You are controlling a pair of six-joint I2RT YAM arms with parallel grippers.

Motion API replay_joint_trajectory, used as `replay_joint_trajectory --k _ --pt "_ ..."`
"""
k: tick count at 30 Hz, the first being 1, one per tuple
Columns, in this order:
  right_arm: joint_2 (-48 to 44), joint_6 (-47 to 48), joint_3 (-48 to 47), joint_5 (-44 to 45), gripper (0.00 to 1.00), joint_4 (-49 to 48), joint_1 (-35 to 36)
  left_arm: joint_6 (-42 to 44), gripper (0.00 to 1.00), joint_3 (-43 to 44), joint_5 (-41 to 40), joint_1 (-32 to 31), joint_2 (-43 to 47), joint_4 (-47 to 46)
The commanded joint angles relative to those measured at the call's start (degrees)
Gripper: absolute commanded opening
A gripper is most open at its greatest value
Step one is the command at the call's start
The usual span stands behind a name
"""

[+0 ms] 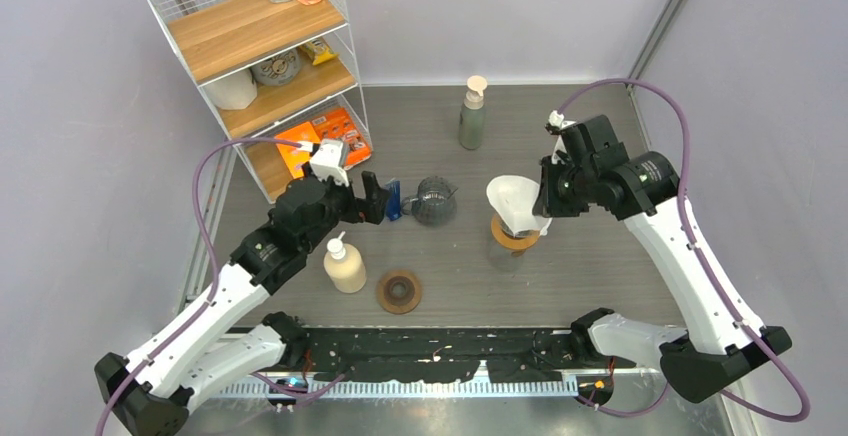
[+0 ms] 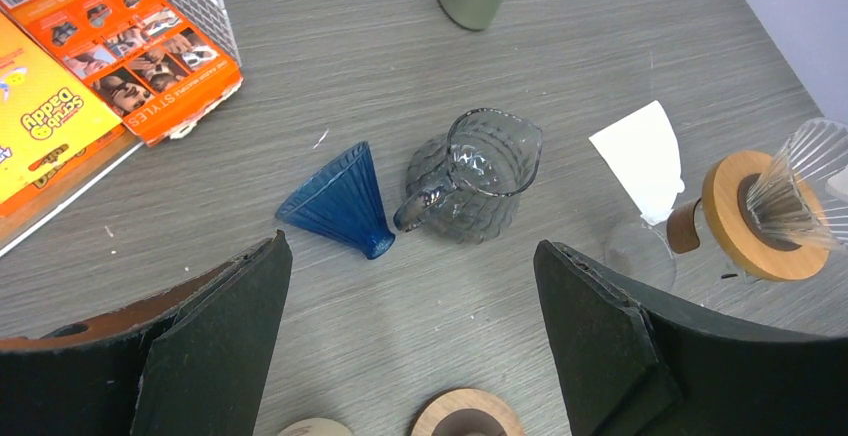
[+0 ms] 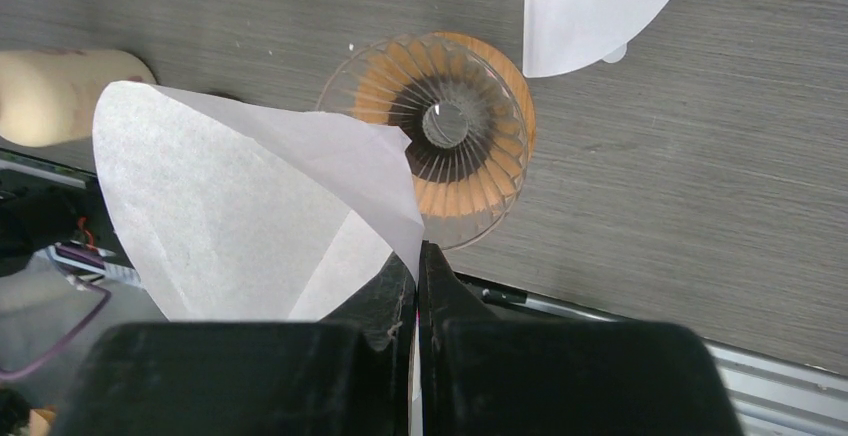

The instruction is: Place the coffee filter in the dripper

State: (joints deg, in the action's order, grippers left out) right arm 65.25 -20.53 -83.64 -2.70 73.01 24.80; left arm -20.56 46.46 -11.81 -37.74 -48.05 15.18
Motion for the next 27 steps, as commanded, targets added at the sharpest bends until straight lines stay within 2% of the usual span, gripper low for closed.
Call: replay_joint_trajectory --k 1,18,27 --pt "0.1 5.7 2.7 -2.1 0.05 -2.6 -0.9 1.4 0.99 -1.2 -0.4 0.3 2.4 -1.8" --pt "1.6 9.3 8.4 0.4 0.06 -7.9 -2.6 2.2 0.99 -2.0 2.4 0.3 2.3 -3.5" --pt "1.9 8.9 7.2 2.3 0.21 -8.0 -2.7 2.2 1.00 -2.2 1.9 0.3 2.7 -3.6"
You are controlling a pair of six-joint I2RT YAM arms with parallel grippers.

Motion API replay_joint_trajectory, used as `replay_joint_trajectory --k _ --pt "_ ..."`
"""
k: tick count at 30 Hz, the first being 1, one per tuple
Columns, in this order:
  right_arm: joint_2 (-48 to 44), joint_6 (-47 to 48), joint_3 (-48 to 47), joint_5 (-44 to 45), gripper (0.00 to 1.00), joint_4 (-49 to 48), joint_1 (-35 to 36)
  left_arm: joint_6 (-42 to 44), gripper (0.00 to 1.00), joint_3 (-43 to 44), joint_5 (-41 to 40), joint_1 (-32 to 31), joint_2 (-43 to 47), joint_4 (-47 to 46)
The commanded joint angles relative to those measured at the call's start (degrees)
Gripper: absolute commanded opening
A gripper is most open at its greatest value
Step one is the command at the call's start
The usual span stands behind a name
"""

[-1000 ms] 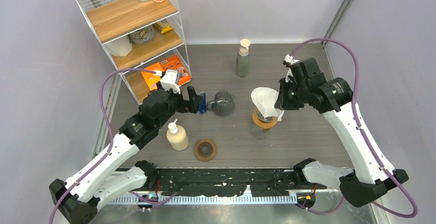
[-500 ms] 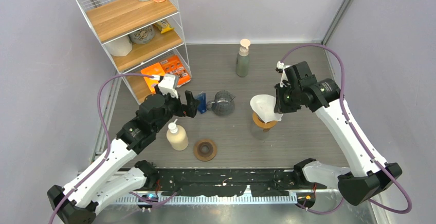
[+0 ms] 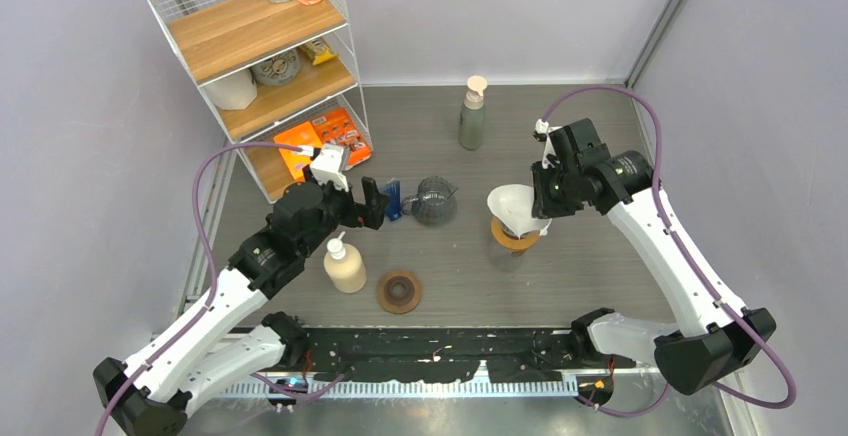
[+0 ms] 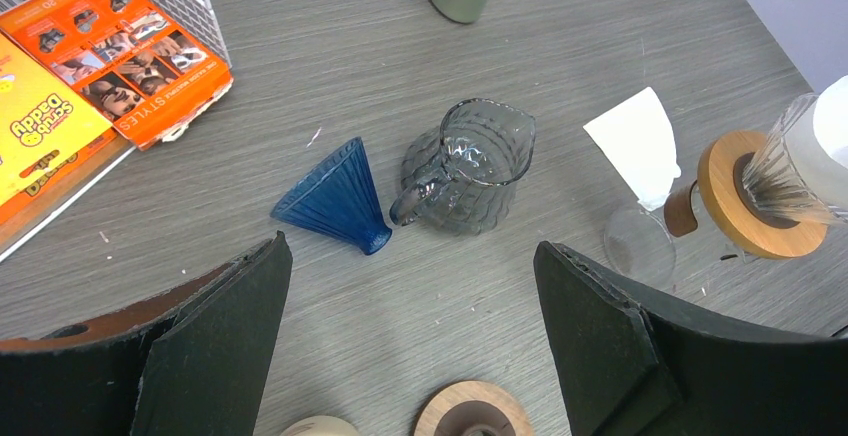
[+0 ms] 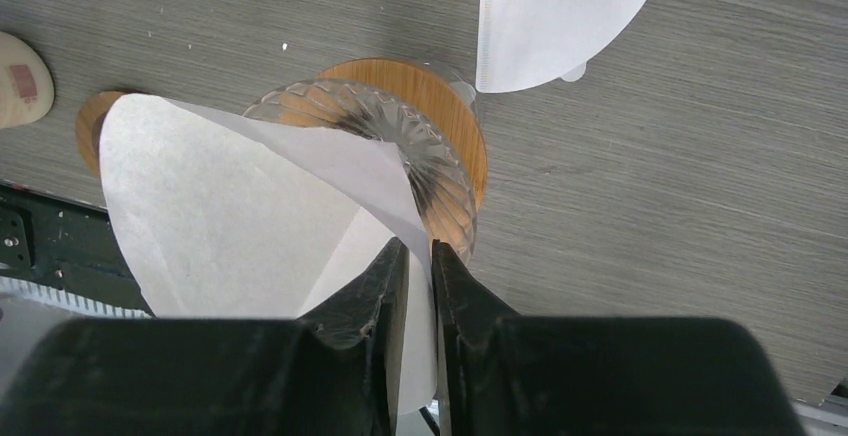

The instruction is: Place the coffee filter in the dripper

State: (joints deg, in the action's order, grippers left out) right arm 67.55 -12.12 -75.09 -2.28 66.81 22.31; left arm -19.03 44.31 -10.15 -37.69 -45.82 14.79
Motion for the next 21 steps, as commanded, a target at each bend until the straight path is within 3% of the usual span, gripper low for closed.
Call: replay_joint_trajectory --k 1,8,21 --pt "-0.5 0.4 -1.4 2.0 0.23 -1.8 -0.2 0.6 0.99 -0.1 0.1 0.3 0.5 -3.2" --pt "-1.0 0.1 -2.4 4.1 0.40 -1.2 -0.2 0.5 1.00 -0.1 0.0 0.3 0.6 -3.0" --pt "-3.6 -0.8 -8.4 5.8 0.51 1.2 -0.2 0.7 1.00 -0.6 -0.9 0.3 1.5 -2.9"
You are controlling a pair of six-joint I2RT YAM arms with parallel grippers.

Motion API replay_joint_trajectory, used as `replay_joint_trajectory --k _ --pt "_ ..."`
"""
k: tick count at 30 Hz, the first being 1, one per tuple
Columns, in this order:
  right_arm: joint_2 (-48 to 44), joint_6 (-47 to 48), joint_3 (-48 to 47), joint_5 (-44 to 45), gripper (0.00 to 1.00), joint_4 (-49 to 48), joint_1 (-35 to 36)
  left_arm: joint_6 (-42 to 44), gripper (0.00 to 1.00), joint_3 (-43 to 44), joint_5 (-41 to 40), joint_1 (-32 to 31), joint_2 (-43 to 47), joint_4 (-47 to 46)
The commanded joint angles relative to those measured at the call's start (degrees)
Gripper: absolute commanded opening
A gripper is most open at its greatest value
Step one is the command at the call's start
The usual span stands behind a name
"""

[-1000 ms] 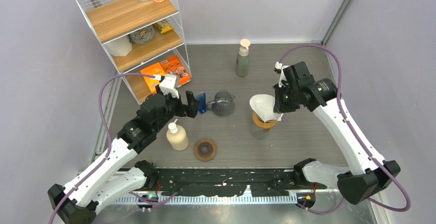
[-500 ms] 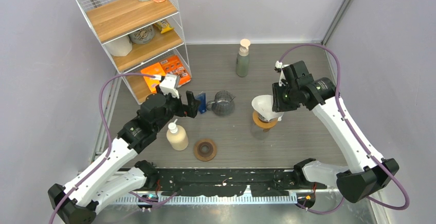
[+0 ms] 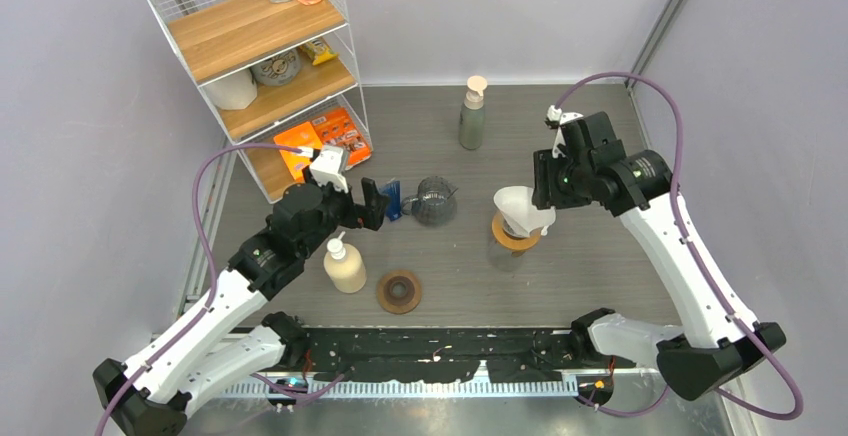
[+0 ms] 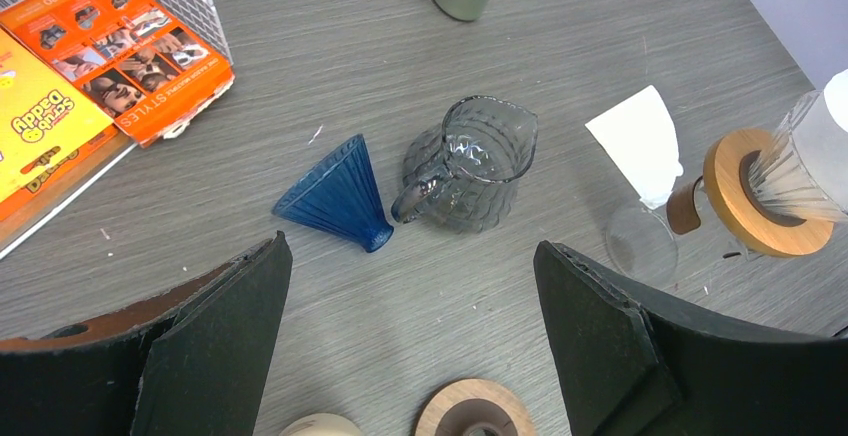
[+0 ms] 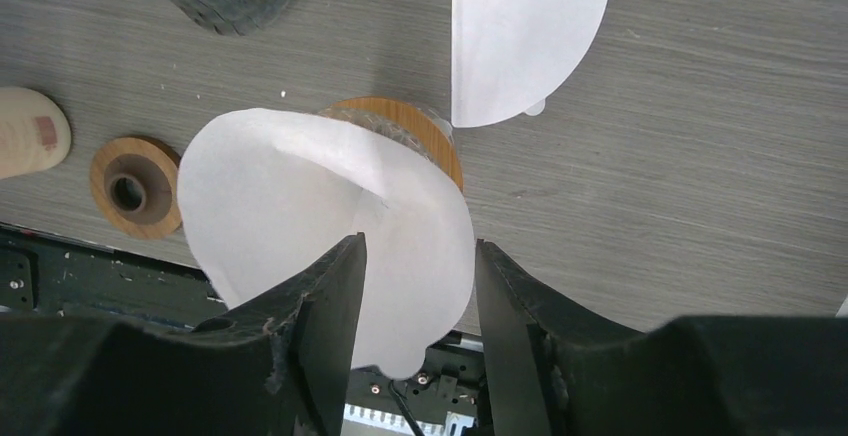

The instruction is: Place the coffee filter in the dripper

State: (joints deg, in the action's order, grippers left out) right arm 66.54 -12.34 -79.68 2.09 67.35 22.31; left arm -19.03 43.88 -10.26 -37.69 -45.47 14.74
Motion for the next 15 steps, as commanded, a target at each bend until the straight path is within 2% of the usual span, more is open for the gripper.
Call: replay_joint_trajectory --k 1,5,10,15 --pt "-2.9 -0.7 -4.4 1.1 0.51 0.8 -0.3 0.8 1.00 -0.2 -0.9 0.3 1.3 -2.8" --pt "-3.8 -1.5 -6.2 -3.0 0.50 0.8 -0.2 0.8 1.00 -0.3 -1.2 0.3 1.7 -2.8" --pt "-4.0 -3.4 -5.4 -8.4 0.43 -0.8 0.2 0.7 0.99 -0.5 -1.3 0.3 1.8 -2.9" --pt "-2.4 -5.6 -2.9 -6.6 0.40 -1.6 0.9 0.7 1.00 -0.5 -1.4 0.3 2.0 -2.9"
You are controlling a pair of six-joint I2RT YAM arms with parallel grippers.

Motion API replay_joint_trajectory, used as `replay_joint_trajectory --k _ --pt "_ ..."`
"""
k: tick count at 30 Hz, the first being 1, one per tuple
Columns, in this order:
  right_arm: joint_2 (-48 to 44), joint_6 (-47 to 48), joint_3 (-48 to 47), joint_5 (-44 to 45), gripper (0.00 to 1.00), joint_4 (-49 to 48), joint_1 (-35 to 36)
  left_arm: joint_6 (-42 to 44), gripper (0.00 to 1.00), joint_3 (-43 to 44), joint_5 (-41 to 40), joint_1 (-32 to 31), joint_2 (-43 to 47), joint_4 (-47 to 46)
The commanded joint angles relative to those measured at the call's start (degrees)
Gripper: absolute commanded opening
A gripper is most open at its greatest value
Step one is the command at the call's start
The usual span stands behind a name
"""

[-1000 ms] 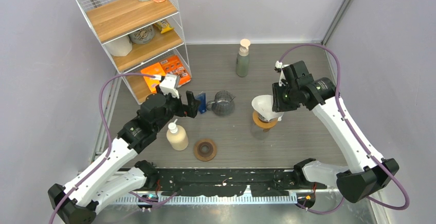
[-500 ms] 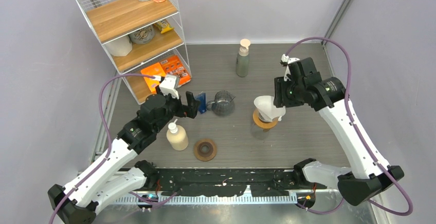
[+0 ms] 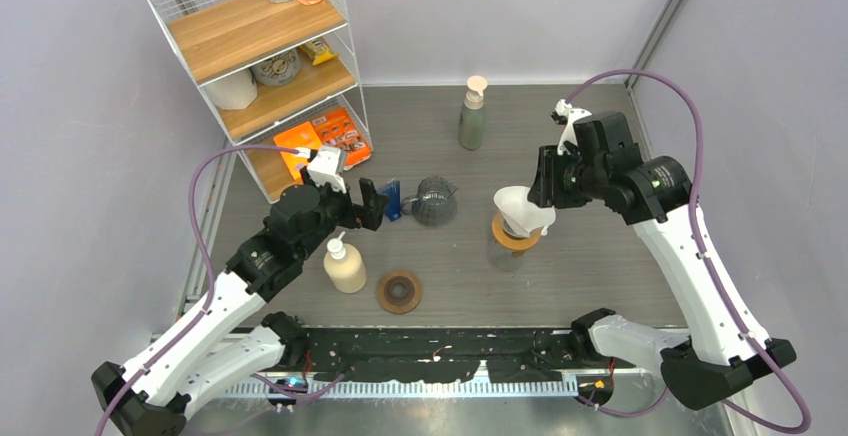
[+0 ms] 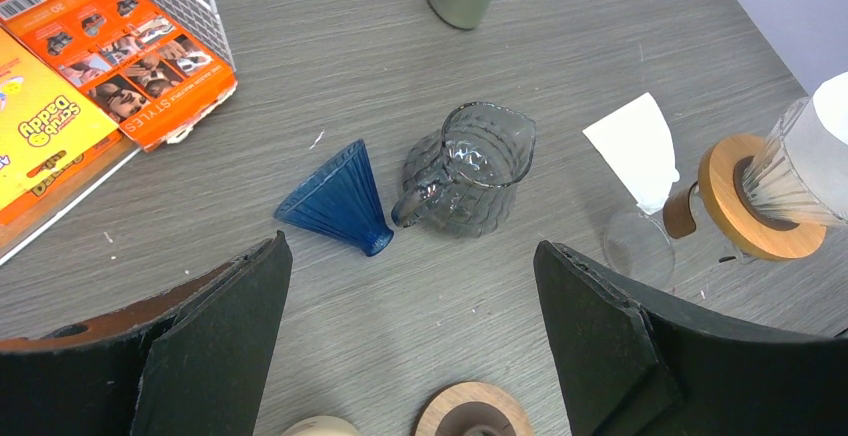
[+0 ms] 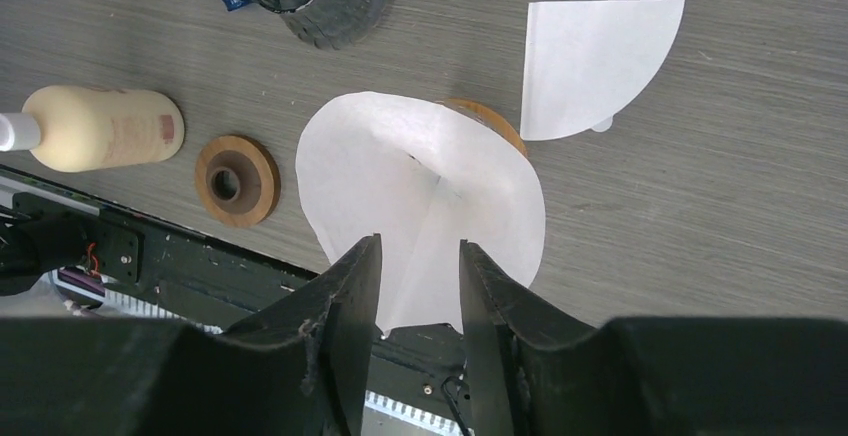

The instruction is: Place the coffee filter in the dripper

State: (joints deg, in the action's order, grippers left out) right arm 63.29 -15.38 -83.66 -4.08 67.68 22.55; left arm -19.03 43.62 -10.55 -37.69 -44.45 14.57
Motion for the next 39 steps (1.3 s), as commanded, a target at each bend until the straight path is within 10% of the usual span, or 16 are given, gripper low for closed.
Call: replay_joint_trajectory --k 1,39 --pt "1.1 -3.0 1.4 0.1 0.40 -2.3 1.0 0.7 1.00 -0.3 -1.1 0.3 0.9 -2.8" --pt "9.1 -9.7 11.9 9.5 0.30 -7.1 8.9 0.8 0.99 -0.6 -2.3 0.3 0.4 -2.9"
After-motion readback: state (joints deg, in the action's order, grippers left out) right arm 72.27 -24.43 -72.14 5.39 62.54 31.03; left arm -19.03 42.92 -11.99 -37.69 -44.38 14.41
